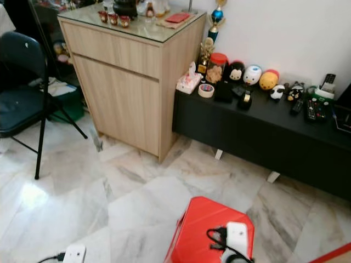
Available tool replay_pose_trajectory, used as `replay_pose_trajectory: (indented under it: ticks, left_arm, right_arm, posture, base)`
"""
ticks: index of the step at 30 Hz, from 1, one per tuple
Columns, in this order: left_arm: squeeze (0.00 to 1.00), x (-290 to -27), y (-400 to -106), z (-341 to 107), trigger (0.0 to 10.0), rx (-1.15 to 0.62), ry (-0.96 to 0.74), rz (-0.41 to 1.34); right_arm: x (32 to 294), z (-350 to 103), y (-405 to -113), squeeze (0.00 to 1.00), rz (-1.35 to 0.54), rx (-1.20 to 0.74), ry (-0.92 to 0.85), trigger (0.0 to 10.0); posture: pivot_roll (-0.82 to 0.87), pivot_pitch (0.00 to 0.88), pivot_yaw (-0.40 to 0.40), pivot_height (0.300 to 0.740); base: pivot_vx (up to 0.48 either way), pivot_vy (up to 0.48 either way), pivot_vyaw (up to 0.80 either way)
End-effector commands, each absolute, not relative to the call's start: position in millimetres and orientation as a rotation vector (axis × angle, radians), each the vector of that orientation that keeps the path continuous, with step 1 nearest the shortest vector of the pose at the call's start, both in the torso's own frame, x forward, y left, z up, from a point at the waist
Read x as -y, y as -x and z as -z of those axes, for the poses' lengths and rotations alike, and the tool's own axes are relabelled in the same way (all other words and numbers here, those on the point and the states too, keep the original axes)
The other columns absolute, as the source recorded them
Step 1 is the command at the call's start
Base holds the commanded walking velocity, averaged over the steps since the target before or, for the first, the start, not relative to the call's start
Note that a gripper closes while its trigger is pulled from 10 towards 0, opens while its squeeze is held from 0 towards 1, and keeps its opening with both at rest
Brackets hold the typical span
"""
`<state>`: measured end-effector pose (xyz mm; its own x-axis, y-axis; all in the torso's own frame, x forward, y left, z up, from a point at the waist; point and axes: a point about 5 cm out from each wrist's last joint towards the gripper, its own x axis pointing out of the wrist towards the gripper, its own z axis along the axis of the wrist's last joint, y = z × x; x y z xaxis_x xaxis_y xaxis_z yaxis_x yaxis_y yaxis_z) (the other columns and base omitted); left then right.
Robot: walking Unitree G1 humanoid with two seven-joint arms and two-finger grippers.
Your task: Hang keys on a hook
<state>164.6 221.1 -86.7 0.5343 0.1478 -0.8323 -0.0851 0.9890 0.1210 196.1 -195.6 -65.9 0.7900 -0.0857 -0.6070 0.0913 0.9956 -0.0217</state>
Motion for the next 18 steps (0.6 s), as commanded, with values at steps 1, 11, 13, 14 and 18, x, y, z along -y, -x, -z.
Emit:
replay_pose_trajectory:
  ticks: [1,11,13,14,18]
  left_arm:
    - [0.0,-216.8,-164.8,87.5,10.0,-0.997,-0.088,-0.122]
    - [0.0,-230.7,-173.9,78.6,10.0,-0.906,-0.137,-0.152]
    - [0.0,-235.4,-172.4,77.8,10.0,-0.897,-0.136,-0.176]
    - [0.0,-236.0,-171.8,78.0,10.0,-0.899,-0.138,-0.178]
    - [0.0,-238.1,-168.9,78.6,10.0,-0.903,-0.145,-0.182]
  right_arm:
    - [190.5,65.4,-195.2,0.0,0.073,-0.633,0.012,10.0]
    - [178.5,56.2,-197.5,0.0,0.073,-0.491,0.107,10.0]
    - [180.6,51.7,-189.9,0.0,0.09,-0.415,0.121,10.0]
    - [182.0,50.8,-186.7,0.0,0.097,-0.399,0.115,10.0]
    - [185.0,46.9,-165.9,0.0,0.09,-0.344,0.133,10.0]
  posture:
    - [0.11,0.0,-0.081,0.74]
    - [0.12,0.0,-0.073,0.74]
    - [0.12,0.0,-0.073,0.74]
    - [0.12,0.0,-0.073,0.74]
    - [0.11,0.0,-0.072,0.74]
  base:
    - [0.0,0.0,0.0]
    - [0.0,0.0,0.0]
    - [0.0,0.0,0.0]
    - [0.0,0.0,0.0]
    - [0.0,0.0,0.0]
